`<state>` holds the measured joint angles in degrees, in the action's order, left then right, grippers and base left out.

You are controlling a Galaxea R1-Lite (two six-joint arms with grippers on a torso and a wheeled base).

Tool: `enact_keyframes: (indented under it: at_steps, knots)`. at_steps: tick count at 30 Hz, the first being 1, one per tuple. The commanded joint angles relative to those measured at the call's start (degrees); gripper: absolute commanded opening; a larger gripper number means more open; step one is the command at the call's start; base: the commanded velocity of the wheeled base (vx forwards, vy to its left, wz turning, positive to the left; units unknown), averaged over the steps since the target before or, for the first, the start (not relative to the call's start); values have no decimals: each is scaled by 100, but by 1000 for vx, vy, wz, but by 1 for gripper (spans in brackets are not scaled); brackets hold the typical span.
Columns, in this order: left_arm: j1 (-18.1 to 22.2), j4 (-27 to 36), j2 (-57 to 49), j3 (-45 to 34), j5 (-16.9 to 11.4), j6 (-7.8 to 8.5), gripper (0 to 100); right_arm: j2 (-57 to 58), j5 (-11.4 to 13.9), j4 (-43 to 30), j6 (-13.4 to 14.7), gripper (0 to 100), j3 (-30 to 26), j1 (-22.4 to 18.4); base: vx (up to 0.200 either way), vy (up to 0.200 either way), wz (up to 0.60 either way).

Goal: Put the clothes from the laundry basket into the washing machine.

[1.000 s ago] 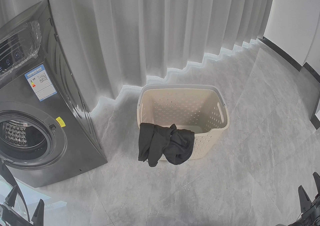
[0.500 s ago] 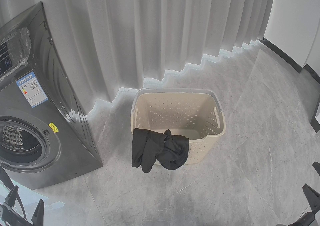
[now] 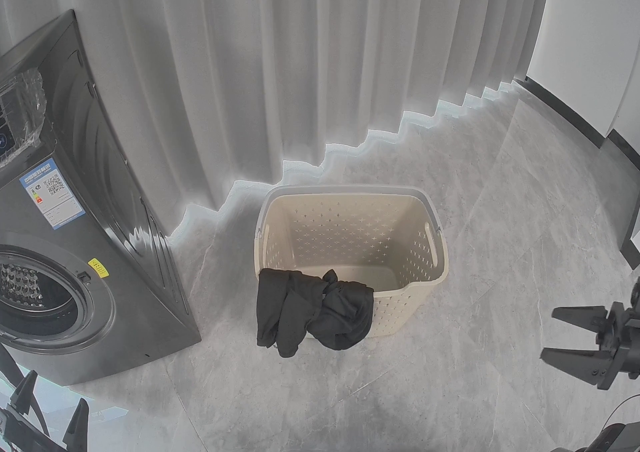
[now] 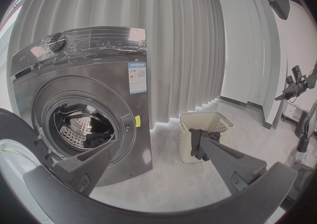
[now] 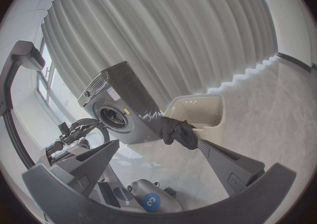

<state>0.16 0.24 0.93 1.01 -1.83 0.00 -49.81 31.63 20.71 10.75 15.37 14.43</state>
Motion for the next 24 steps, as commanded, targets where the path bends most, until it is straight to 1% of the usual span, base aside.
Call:
enact_keyframes:
  at_steps: [1, 5, 9, 11, 12, 15, 19, 20, 21, 22, 23, 24]
  knots:
    - [2, 2, -93, -92, -2, 0, 100, -1338, 53, 460, 15, 100, 45, 517, 0, 0, 0]
    - [2, 2, -93, -92, -2, 0, 100, -1690, 53, 653, -3, 100, 36, 622, 0, 0, 0]
    - [2, 2, -93, -92, -2, 0, 100, -2129, 36, 917, -3, 100, 45, 815, 0, 0, 0]
    - [2, 2, -84, -92, -2, 0, 100, -2296, 9, 1049, -3, 100, 45, 859, 200, 0, 0]
    - [2, 2, -93, -92, -2, 0, 100, -2586, -70, 1313, -12, 100, 18, 938, 200, 0, 0]
    - [2, 2, -93, -92, -2, 0, 100, -3026, -175, 1743, -12, 100, -8, 1097, 200, 0, 0]
    - [2, 2, -93, -92, -11, 0, 100, -3456, -263, 2033, -3, 100, -8, 1229, 0, 0, 0]
    - [2, 2, -93, -92, -11, 0, 100, -3729, -544, 2156, 32, 100, 36, 1413, 0, 0, 0]
    - [2, 2, -93, -92, -11, 0, 100, -3817, -676, 2200, 50, 100, 54, 1510, 0, 0, 0]
    - [2, 2, -93, -92, -11, 0, 100, -3957, -870, 2279, 76, 100, 80, 1624, 0, 0, 0]
    - [2, 2, -93, -92, -11, 0, 100, -3984, -896, 2297, 76, 100, 89, 1642, 0, 0, 0]
    - [2, 2, -93, -92, -11, 0, 100, -4283, -1160, 2508, 146, 100, 133, 1765, 0, 0, 0]
